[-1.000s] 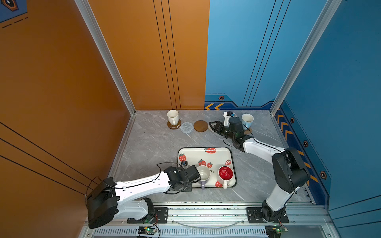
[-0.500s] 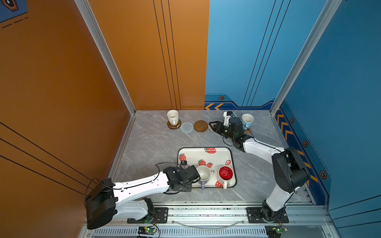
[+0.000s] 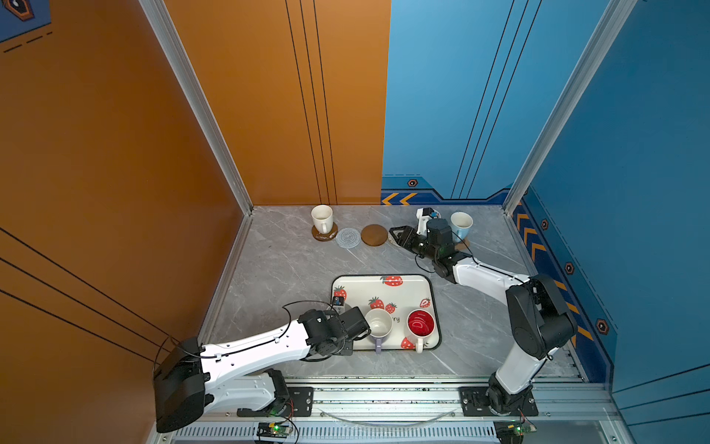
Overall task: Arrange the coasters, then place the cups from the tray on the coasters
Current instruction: 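Lift the speckled mug with the left gripper toward the coaster row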
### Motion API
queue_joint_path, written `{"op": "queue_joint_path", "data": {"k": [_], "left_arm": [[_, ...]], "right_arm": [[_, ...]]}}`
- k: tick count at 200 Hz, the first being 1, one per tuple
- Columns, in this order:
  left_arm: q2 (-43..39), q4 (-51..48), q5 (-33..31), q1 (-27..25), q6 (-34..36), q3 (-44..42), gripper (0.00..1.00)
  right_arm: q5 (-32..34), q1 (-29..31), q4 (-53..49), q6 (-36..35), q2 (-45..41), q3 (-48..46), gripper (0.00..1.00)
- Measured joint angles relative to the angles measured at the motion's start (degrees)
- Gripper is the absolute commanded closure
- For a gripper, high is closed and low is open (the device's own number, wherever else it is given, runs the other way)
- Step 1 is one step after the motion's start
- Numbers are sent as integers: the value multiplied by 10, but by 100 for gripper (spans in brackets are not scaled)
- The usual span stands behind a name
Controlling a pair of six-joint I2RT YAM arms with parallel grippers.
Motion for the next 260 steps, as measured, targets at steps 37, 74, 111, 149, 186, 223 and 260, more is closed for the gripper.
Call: {"op": "queue_joint_path", "data": {"k": [37,74,111,149,186,223,260], "left_arm": [[9,-8,-6,39,31,45,100],[49,-9,-7,86,70,88,100],[100,-15,-7,135,114,138,100],[143,-6,-13,188,162,213,100],[196,21,-13,239,205,279,100],[257,38,-5,275,235,334,100],[327,45,8,300,260,416,100]], "right_arm": [[-1,-4,0,0,0,0,56],[-6,-7,1,3,0,0,56],[-14,-9,4,4,0,0,56],[-19,-10,7,6,1,0,56],[-29,-13,15,6,5,0,56],[-41,-18,28,10,18,0,57],[-49,-26,31,15,24,0,57]]}}
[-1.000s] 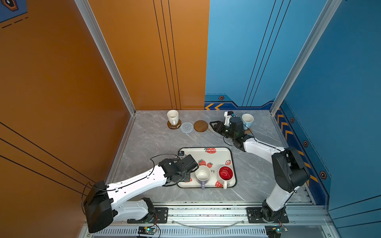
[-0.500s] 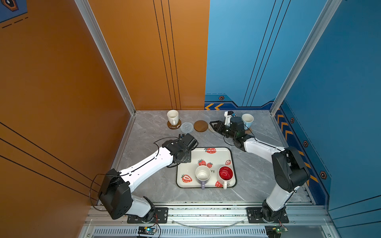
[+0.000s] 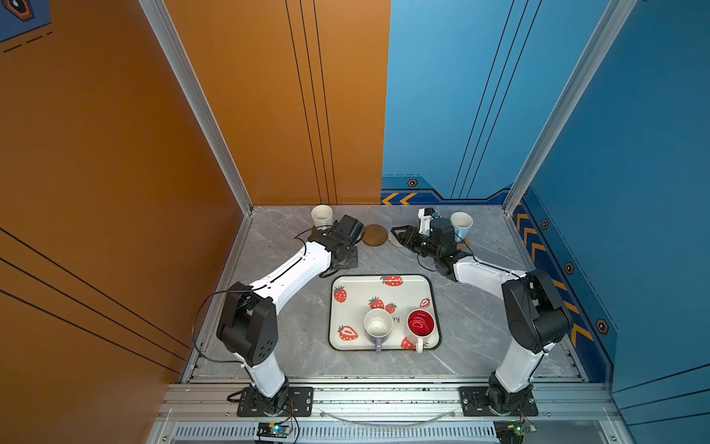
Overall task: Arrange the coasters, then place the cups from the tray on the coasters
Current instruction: 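Lift the speckled mug with the left gripper toward the coaster row, then carry the speckled mug over the pale blue knit coaster beside the white mug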
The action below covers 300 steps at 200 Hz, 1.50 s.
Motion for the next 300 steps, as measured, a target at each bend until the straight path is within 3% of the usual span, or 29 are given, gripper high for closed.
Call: {"op": "queue_joint_path", "data": {"k": [79,161,300], "left_arm": [[140,16,23,29,33,137,100],[206,16,32,47,57,212,100],[264,16,33,70,61,226,100]], "right_arm": [[-10,-24,6,2,0,-7,57],[-21,-30,15,11,0,-12,57],[-25,-31,27,16,0,-12,59]]}}
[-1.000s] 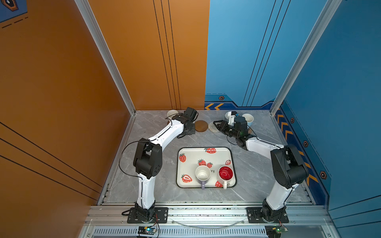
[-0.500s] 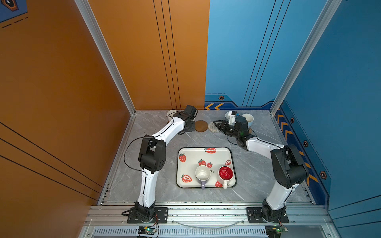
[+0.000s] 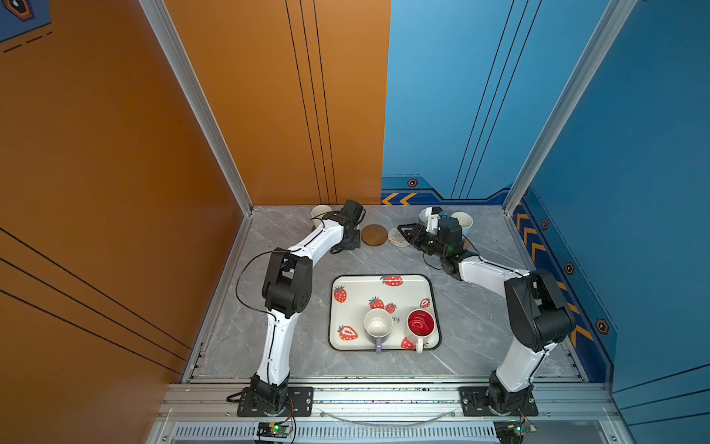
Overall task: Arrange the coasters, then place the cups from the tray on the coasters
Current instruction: 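Carry the speckled mug over the pale blue knit coaster beside the white mug, then lower the speckled mug onto the knit coaster and open the left gripper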
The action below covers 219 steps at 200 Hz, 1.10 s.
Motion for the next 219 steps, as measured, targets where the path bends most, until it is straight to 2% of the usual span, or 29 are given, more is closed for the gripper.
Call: {"op": "queue_joint_path", "data": {"k": [58,219], "left_arm": [[17,2,2,5,0,32,100],[38,1,30,9,-3,45,100]], "right_arm": [[0,0,0,2,6,0,60],[0,0,0,4,8,0,61]]}}
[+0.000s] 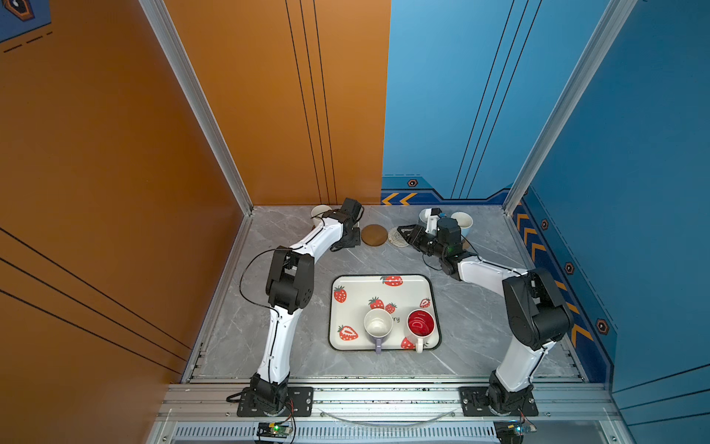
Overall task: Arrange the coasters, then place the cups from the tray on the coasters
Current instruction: 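Lower the speckled mug onto the knit coaster and open the left gripper, then raise the left gripper off the speckled mug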
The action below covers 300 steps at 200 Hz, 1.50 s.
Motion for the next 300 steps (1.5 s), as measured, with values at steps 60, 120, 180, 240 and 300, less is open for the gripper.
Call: {"op": "queue_joint_path", "data": {"k": [60,120,180,240,300], "left_arm": [[8,0,2,0,0,8,100],[11,1,13,6,-11,8,83],[11,14,23,13,-22,13,52],[9,14,28,14,-26,12,43],[-82,16,-19,3,-32,-38,42]], "right_arm": [[-1,0,0,2,3,0,61],[-5,-2,0,4,8,0,61],[-13,-3,3,6,9,0,61],[-15,-3,6,10,10,0,61],[-14,0,2,9,9,0,61]]}}
